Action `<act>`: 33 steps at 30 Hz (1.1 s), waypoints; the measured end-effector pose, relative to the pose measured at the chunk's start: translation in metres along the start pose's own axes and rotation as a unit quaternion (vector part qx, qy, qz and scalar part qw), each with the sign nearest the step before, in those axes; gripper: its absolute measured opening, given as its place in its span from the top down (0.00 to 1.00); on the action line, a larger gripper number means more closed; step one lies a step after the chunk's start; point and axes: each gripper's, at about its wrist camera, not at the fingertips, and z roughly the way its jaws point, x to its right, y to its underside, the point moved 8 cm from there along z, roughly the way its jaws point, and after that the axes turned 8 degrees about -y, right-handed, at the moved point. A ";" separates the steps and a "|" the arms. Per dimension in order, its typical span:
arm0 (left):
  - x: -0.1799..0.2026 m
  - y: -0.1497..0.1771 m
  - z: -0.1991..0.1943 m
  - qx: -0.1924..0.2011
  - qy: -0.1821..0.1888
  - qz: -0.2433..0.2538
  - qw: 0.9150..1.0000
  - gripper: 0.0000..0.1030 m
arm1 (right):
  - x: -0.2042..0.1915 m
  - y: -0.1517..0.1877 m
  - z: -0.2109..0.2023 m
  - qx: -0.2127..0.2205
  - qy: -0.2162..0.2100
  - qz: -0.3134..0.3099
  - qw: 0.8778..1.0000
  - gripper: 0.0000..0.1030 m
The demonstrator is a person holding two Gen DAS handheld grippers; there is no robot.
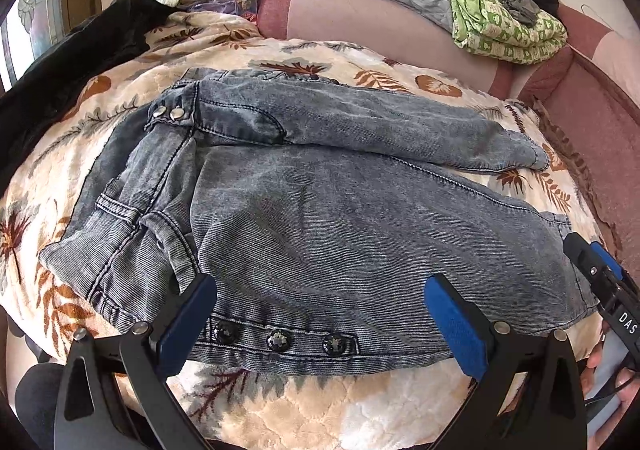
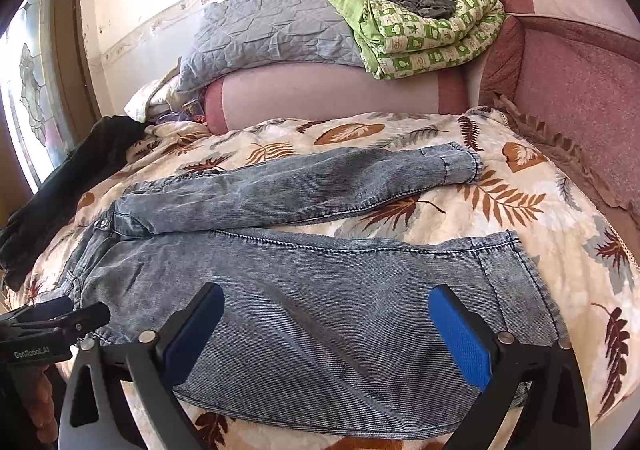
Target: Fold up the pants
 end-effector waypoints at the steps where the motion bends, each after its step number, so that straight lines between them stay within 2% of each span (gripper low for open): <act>1: 0.000 -0.001 -0.001 -0.003 0.014 -0.006 1.000 0.00 | 0.001 0.001 0.001 -0.003 0.000 0.001 1.000 0.00; 4: -0.001 -0.015 -0.010 0.003 0.049 -0.017 0.999 0.00 | 0.004 0.001 0.001 -0.003 -0.008 0.007 1.000 0.00; 7: -0.007 -0.046 -0.023 0.029 0.067 -0.011 0.997 0.00 | 0.012 0.001 0.005 -0.028 -0.051 0.045 0.997 0.00; 10: -0.030 -0.088 -0.027 0.059 0.048 -0.022 0.997 0.00 | 0.028 -0.009 0.011 -0.054 -0.101 0.086 0.990 0.00; 13: -0.062 -0.124 -0.012 0.068 0.030 -0.058 0.996 0.00 | 0.061 -0.036 0.016 -0.059 -0.121 0.128 0.982 0.00; 15: -0.080 -0.140 0.006 0.062 0.007 -0.056 0.996 0.00 | 0.089 -0.061 0.020 -0.051 -0.131 0.155 0.978 0.00; 18: -0.108 -0.157 0.030 0.061 -0.035 -0.042 0.997 0.00 | 0.144 -0.089 0.034 -0.052 -0.103 0.201 0.973 0.00; 23: -0.147 -0.157 0.073 -0.002 -0.031 -0.072 0.997 0.00 | 0.223 -0.105 0.085 -0.103 -0.052 0.237 0.965 0.01; 24: -0.153 -0.155 0.077 -0.004 -0.031 -0.080 0.996 0.00 | 0.232 -0.105 0.097 -0.115 -0.053 0.237 0.963 0.04; 25: -0.156 -0.154 0.079 -0.003 -0.033 -0.084 0.996 0.00 | 0.239 -0.104 0.108 -0.128 -0.054 0.237 0.962 0.11; 27: -0.161 -0.157 0.080 0.011 -0.039 -0.087 0.995 0.00 | 0.243 -0.105 0.125 -0.145 -0.054 0.223 0.962 0.17; 30: -0.154 -0.166 0.083 0.013 -0.020 -0.080 0.997 0.00 | 0.230 -0.112 0.146 -0.152 -0.051 0.166 0.973 0.18; 33: -0.138 -0.178 0.090 0.012 -0.007 -0.063 0.998 0.00 | 0.227 -0.111 0.165 -0.163 -0.033 0.145 0.975 0.23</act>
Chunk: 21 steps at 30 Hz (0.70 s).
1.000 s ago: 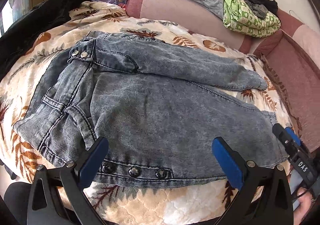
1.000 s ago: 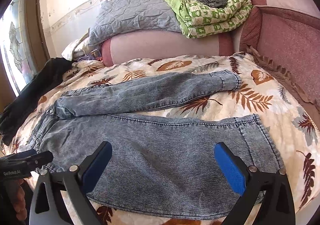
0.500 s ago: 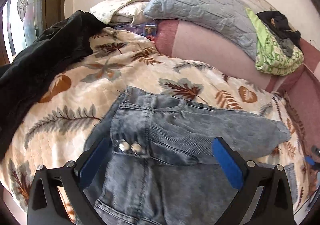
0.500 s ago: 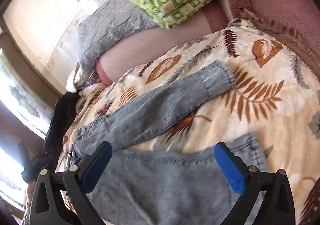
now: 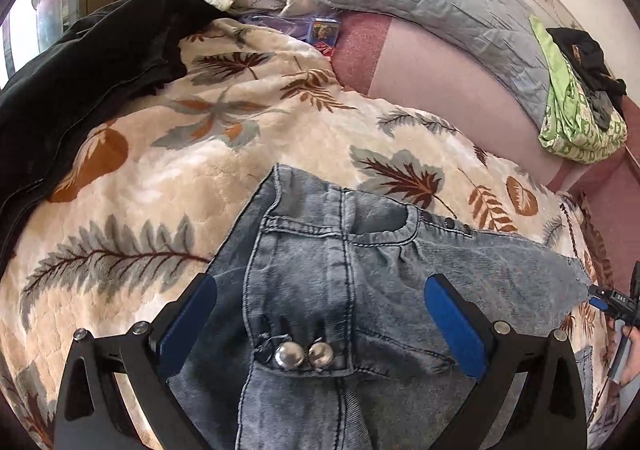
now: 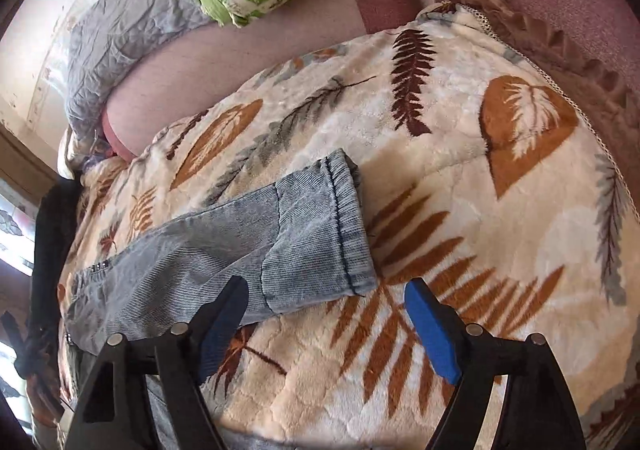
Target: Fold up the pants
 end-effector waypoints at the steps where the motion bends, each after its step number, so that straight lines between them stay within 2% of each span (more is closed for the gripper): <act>1: 0.005 -0.003 0.004 0.001 0.000 0.005 1.000 0.00 | -0.001 -0.001 0.005 0.002 0.005 -0.004 1.000 0.27; 2: 0.010 -0.004 0.010 -0.003 0.000 0.008 1.000 0.00 | -0.002 -0.002 0.010 -0.001 0.004 -0.005 1.000 0.32; 3: 0.014 -0.003 0.018 -0.011 -0.001 0.009 1.000 0.00 | -0.002 0.001 0.014 -0.009 0.007 -0.006 1.000 0.51; 4: 0.017 -0.002 0.026 -0.020 -0.003 0.010 1.000 0.00 | -0.001 0.003 0.017 -0.015 0.023 -0.010 1.000 0.63; 6: 0.022 0.002 0.041 -0.032 -0.016 0.023 0.999 0.00 | -0.005 0.005 0.016 -0.026 0.025 -0.010 0.999 0.74; 9: 0.026 0.007 0.054 -0.030 -0.044 0.056 0.997 0.00 | -0.025 -0.001 -0.010 -0.031 0.018 -0.015 0.999 0.76; 13: 0.025 0.011 0.061 -0.030 -0.056 0.077 0.995 0.00 | -0.048 -0.011 -0.056 -0.052 -0.001 0.015 0.999 0.76; 14: 0.024 0.011 0.063 -0.033 -0.057 0.077 0.995 0.00 | -0.044 -0.017 -0.062 -0.049 -0.001 0.032 0.998 0.74; 15: 0.023 0.012 0.065 -0.035 -0.057 0.076 0.995 0.00 | -0.033 -0.021 -0.061 -0.047 0.009 0.050 0.998 0.63; 16: 0.023 0.012 0.066 -0.037 -0.058 0.076 0.995 0.00 | -0.015 -0.020 -0.053 -0.053 0.044 0.065 0.995 0.27; 17: 0.024 0.013 0.067 -0.039 -0.059 0.077 0.995 0.00 | 0.005 -0.014 -0.042 -0.070 0.081 0.082 0.991 0.09; 18: 0.024 0.013 0.067 -0.038 -0.060 0.079 0.994 0.00 | 0.022 -0.005 -0.032 -0.084 0.093 0.099 0.987 0.01; 19: 0.024 0.013 0.067 -0.035 -0.061 0.081 0.994 0.00 | 0.034 0.002 -0.030 -0.072 0.082 0.121 0.987 0.02; 21: 0.025 0.014 0.068 -0.034 -0.064 0.088 0.993 0.00 | 0.044 0.008 -0.042 0.001 0.005 0.166 0.986 0.02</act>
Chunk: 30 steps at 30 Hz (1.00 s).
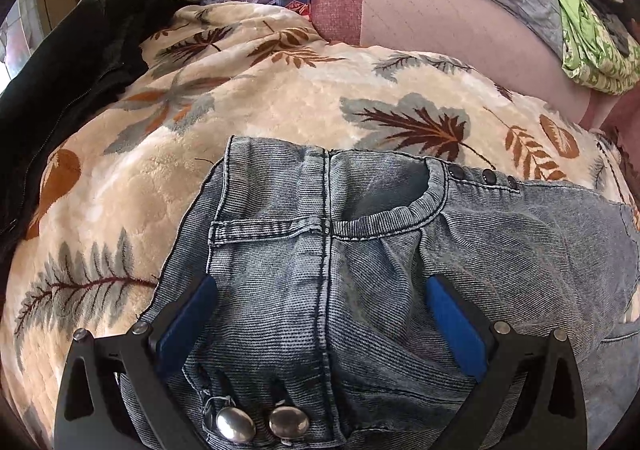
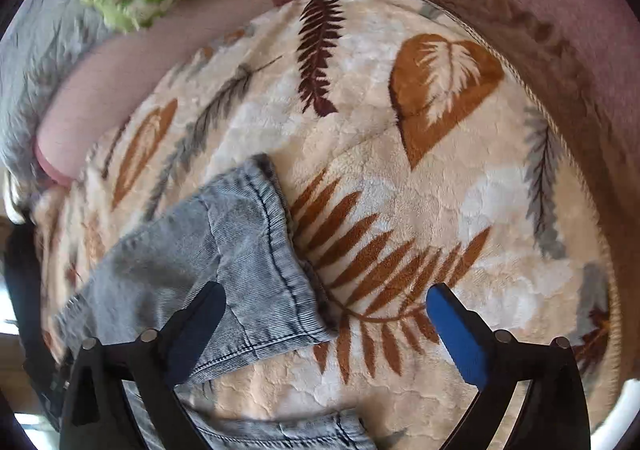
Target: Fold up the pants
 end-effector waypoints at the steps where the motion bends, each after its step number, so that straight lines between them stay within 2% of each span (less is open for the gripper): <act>1: 0.000 0.000 0.002 -0.002 -0.001 0.003 1.000 0.00 | 0.008 0.004 -0.005 0.015 -0.018 0.019 1.000 0.02; 3: 0.001 0.002 0.006 -0.005 -0.004 0.006 1.000 0.00 | 0.015 0.016 -0.004 0.003 -0.024 0.013 1.000 0.02; 5: 0.002 0.003 0.007 -0.005 -0.010 0.011 1.000 0.00 | 0.010 0.026 0.000 -0.015 -0.017 -0.033 0.999 0.06; 7: 0.003 0.004 0.007 -0.003 -0.014 0.014 1.000 0.00 | -0.004 0.031 0.001 -0.017 -0.023 -0.068 0.997 0.18; 9: 0.003 0.005 0.009 -0.005 -0.016 0.015 1.000 0.00 | -0.013 0.032 0.009 -0.023 -0.017 -0.082 0.996 0.21; 11: 0.003 0.006 0.012 -0.007 -0.018 0.019 1.000 0.00 | -0.013 0.034 0.029 -0.048 0.003 -0.084 0.995 0.26; 12: 0.004 0.007 0.013 -0.006 -0.021 0.022 1.000 0.00 | -0.009 0.037 0.041 -0.060 0.019 -0.082 0.995 0.42; 13: 0.004 0.007 0.013 -0.005 -0.023 0.024 0.999 0.00 | -0.008 0.038 0.048 -0.063 0.039 -0.089 0.993 0.63; 14: 0.004 0.007 0.012 -0.005 -0.023 0.024 0.999 0.00 | -0.009 0.038 0.048 -0.059 0.062 -0.104 0.991 0.71; 15: 0.004 0.007 0.012 -0.005 -0.022 0.024 0.999 0.00 | -0.014 0.040 0.045 -0.060 0.060 -0.110 0.990 0.90; 18: 0.004 0.007 0.013 -0.004 -0.020 0.025 0.999 0.00 | -0.027 0.042 0.016 -0.044 0.077 -0.132 0.987 0.91; 20: 0.005 0.007 0.014 -0.005 -0.026 0.028 0.999 0.00 | -0.017 0.043 0.013 -0.046 0.115 -0.133 0.983 0.90; 22: 0.005 0.007 0.013 -0.009 -0.030 0.030 0.999 0.00 | 0.010 0.050 0.028 -0.075 0.151 -0.118 0.979 0.72; 23: 0.004 0.006 0.010 -0.013 -0.033 0.030 0.999 0.00 | 0.014 0.047 0.029 -0.066 0.132 -0.112 0.983 0.67; 25: 0.000 0.007 -0.004 -0.010 -0.040 0.036 0.998 0.00 | 0.015 0.048 0.008 -0.031 0.091 -0.076 0.992 0.41; 27: -0.007 0.007 -0.030 0.021 -0.043 0.043 0.998 0.00 | 0.015 0.059 -0.022 -0.006 0.054 -0.067 0.996 0.34; 30: -0.023 0.022 -0.071 0.040 -0.030 0.049 0.998 0.00 | 0.024 0.097 -0.058 -0.023 0.042 -0.071 0.996 0.34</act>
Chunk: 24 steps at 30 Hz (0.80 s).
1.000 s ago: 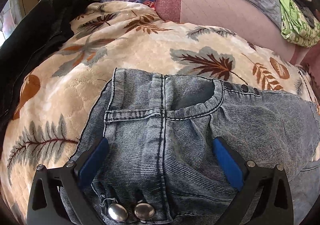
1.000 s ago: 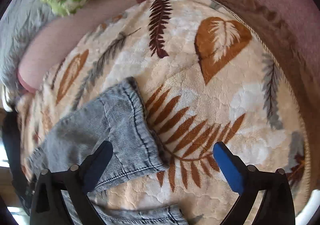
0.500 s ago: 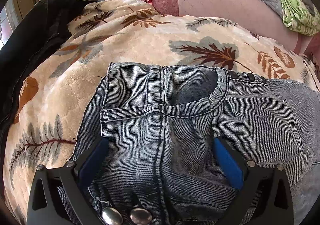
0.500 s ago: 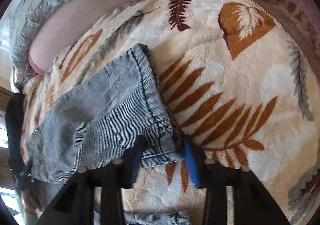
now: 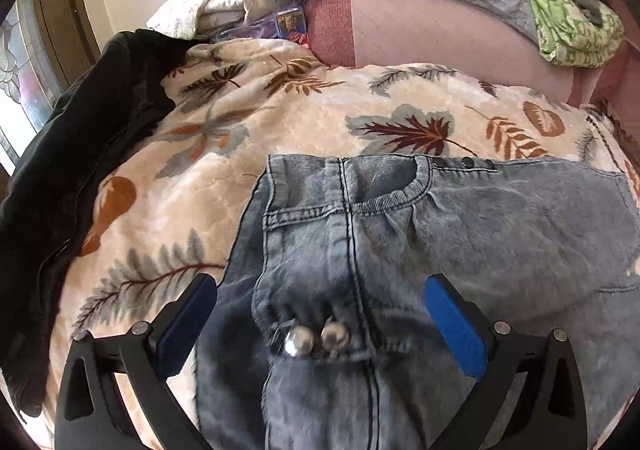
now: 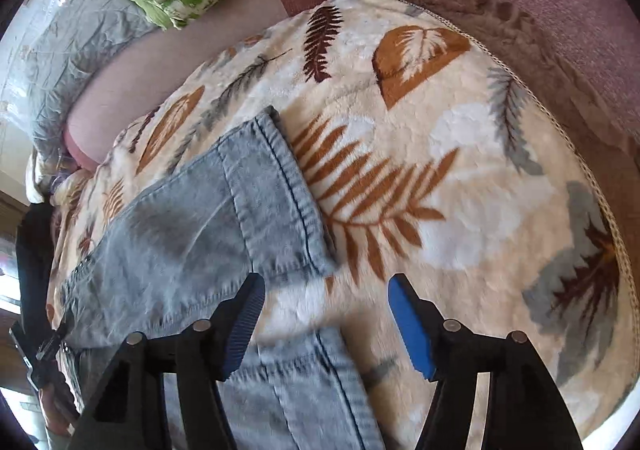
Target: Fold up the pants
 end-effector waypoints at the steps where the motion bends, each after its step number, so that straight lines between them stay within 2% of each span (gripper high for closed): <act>1: -0.007 0.009 -0.010 -0.003 0.002 0.002 1.000 0.00 | 0.003 0.018 -0.010 -0.006 -0.006 0.001 1.000 0.34; 6: -0.055 0.075 -0.036 -0.048 -0.003 -0.009 0.999 0.00 | 0.028 0.112 -0.038 -0.037 -0.057 0.054 0.996 0.34; 9: -0.073 0.112 -0.038 -0.085 0.012 -0.032 0.996 0.00 | 0.035 0.142 -0.033 -0.048 -0.080 0.071 0.993 0.34; 13: -0.078 0.134 -0.044 -0.104 0.035 -0.065 0.992 0.00 | 0.035 0.143 -0.029 -0.024 -0.106 0.085 0.990 0.33; 15: -0.075 0.139 -0.046 -0.111 0.063 -0.085 0.988 0.00 | 0.031 0.140 -0.024 -0.019 -0.103 0.088 0.991 0.33; 17: -0.071 0.142 -0.048 -0.114 0.074 -0.095 0.986 0.02 | 0.026 0.138 -0.024 -0.016 -0.101 0.080 0.992 0.33; 18: -0.069 0.143 -0.049 -0.113 0.077 -0.092 0.986 0.05 | 0.021 0.136 -0.022 -0.014 -0.100 0.079 0.992 0.33; 20: -0.062 0.148 -0.048 -0.121 0.079 -0.080 0.986 0.26 | 0.019 0.136 -0.019 -0.012 -0.099 0.080 0.992 0.34; 21: -0.059 0.152 -0.046 -0.134 0.082 -0.076 0.985 0.50 | 0.018 0.136 -0.019 -0.009 -0.099 0.082 0.992 0.35; 22: -0.057 0.157 -0.042 -0.148 0.085 -0.075 0.982 0.64 | 0.018 0.136 -0.019 -0.007 -0.099 0.082 0.992 0.35; 24: -0.056 0.161 -0.041 -0.143 0.074 -0.065 0.985 0.64 | 0.017 0.138 -0.019 -0.006 -0.096 0.079 0.992 0.41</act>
